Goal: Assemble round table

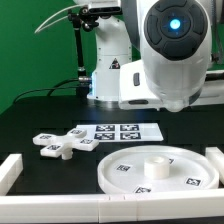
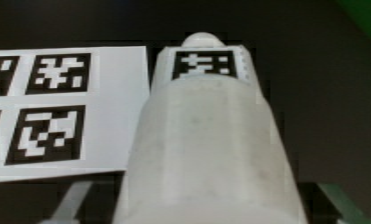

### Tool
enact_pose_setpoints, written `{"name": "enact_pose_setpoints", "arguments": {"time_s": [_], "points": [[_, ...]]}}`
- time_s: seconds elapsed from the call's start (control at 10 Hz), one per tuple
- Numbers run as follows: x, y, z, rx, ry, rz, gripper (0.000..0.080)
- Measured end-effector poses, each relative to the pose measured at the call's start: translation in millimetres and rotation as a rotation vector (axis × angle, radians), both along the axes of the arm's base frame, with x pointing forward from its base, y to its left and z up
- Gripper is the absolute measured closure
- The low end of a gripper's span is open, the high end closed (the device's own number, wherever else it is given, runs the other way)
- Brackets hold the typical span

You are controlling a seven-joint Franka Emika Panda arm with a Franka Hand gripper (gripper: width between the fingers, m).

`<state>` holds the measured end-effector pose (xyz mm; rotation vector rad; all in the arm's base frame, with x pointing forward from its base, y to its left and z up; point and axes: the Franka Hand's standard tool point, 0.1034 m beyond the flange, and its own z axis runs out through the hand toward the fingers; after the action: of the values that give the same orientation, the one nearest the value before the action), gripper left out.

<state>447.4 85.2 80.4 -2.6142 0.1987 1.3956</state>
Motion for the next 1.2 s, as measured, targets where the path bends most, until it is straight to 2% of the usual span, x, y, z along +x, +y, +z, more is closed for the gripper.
{"name": "enact_pose_setpoints", "arguments": {"time_s": [0.1,0.2,0.4,0.6,0.7,0.9,1.0,1.1,1.2], "points": [[6.9,0.1,-3.2,-0.008,-0.052,-0.008,0.039],[14.9,-0.4,-4.9,-0.028,-0.169,-0.024,0.039],[17.7,-17.0,-11.5,-0.01,-0.266,-0.013,0.039],[50.0,-19.6,11.8,-0.013,-0.429,-0.011,0.039],[54.2,-20.3,7.2,-0.035,-0.526,-0.02,0.039],[51.3,-21.7,5.6,-0.06,-0.629,-0.026,0.0389],[62.7,-26.4,9.9,-0.063,-0.714,0.006,0.0389],[78.9,-33.4,25.4,-0.059,-0.812,0.059,0.0389],[83.9,-39.1,36.3,-0.05,-0.877,0.097,0.0389]]}}
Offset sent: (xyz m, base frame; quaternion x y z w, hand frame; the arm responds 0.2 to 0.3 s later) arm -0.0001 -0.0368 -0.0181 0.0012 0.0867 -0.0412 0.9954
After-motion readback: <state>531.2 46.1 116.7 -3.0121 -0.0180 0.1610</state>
